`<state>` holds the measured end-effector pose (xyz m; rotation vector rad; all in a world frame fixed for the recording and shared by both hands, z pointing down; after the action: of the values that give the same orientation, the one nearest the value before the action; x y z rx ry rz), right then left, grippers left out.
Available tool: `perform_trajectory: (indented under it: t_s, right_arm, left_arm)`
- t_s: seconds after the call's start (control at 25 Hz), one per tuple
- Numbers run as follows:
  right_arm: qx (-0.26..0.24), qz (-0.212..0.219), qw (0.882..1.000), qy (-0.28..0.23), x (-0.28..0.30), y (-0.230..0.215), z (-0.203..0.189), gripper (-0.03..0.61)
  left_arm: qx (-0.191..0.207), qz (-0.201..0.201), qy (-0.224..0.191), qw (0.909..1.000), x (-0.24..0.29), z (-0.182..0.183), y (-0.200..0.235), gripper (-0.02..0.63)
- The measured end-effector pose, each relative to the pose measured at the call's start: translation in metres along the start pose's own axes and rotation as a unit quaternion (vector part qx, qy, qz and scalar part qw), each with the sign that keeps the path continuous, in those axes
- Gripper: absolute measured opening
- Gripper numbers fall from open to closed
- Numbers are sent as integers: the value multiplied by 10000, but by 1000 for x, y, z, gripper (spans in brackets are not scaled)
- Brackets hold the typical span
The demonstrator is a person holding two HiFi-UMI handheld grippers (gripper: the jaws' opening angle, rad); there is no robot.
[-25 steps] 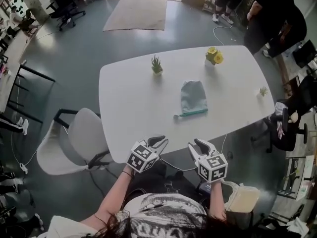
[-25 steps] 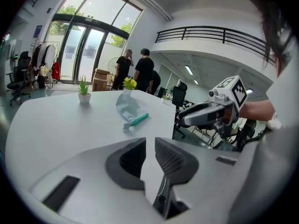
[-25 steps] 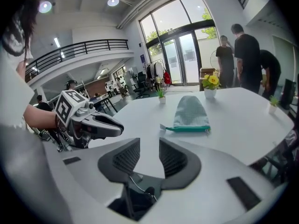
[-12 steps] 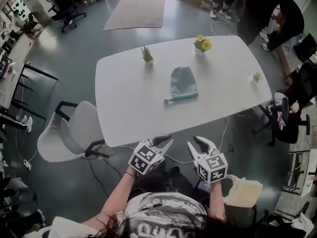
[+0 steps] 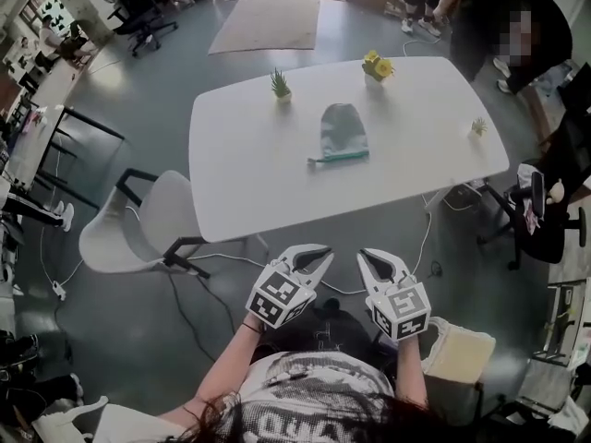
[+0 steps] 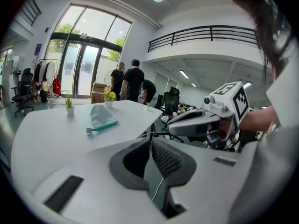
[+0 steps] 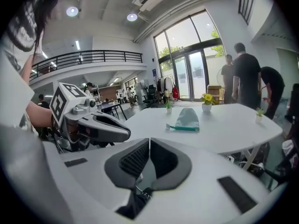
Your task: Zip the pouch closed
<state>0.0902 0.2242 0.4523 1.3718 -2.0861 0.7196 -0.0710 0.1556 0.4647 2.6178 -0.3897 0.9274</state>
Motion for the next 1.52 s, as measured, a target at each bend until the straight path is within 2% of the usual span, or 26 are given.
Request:
perform_trajectory:
  t_s: [0.52,0.92,1.52]
  right_arm:
    - [-307,274,9983,-401,-24,20,-5,-9]
    - [-473,261,9980,-325,-28,22,-5,-9]
    - [-226,160,9991,-313,-37,-8,-7,-9]
  left_arm:
    - [123,208,-157,9996,-26,-15,-39,21]
    - [289,189,-234,9991,-31,-11,-51,21]
    - [327,147,-202,9992,-21,-5,-51,21]
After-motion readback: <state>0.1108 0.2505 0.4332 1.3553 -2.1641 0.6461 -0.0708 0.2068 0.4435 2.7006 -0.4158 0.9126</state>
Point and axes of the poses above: the fingertips, and each gripper's own axes: x forward along the fingers, y to its left, z out of its top, the point moved 9 cm from there along -x, backward along the fingers, and after that the axes turned 15 degrees about y, right-handed, at the moved point
